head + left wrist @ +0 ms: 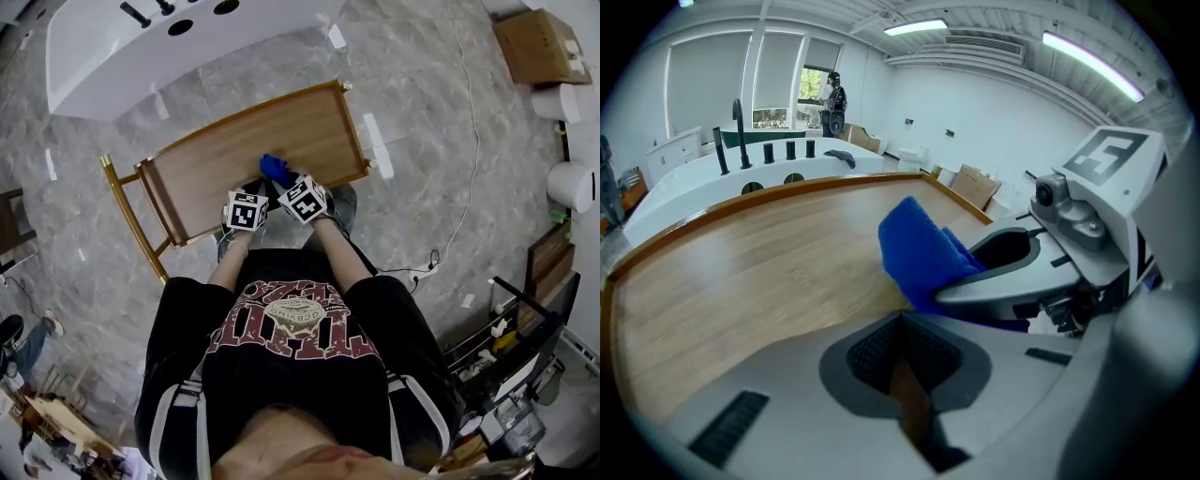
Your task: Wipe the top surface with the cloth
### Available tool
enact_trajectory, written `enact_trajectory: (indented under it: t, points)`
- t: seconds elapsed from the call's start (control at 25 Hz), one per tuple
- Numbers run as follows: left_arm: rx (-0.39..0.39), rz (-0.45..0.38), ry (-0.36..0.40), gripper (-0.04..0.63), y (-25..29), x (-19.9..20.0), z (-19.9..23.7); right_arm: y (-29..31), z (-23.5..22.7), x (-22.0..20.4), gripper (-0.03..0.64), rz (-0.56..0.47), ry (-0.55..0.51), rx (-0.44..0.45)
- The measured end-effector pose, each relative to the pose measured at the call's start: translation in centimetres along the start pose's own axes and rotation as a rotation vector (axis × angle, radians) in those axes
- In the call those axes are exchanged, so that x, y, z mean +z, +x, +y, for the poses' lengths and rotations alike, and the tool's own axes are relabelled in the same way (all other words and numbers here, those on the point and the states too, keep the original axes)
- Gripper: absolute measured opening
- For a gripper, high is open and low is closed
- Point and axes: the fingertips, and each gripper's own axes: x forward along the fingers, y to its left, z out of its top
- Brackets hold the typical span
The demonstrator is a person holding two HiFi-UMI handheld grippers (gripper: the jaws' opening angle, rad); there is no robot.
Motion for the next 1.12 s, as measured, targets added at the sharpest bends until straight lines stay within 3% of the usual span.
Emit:
enact_trajectory:
  t: [0.6,1.12]
  points:
    - [-0.016,0.016,0.047,0.046,0.7,1.6,-0.6,-1.0,-1.6,-0.8,0.086,0.025,0.023,-0.006]
    - [-0.087,0.061,0.157,0.046,2.7,3.2,-3.4,-3.2,-5.9,-2.5,0.086,0.036,0.106,-0.081]
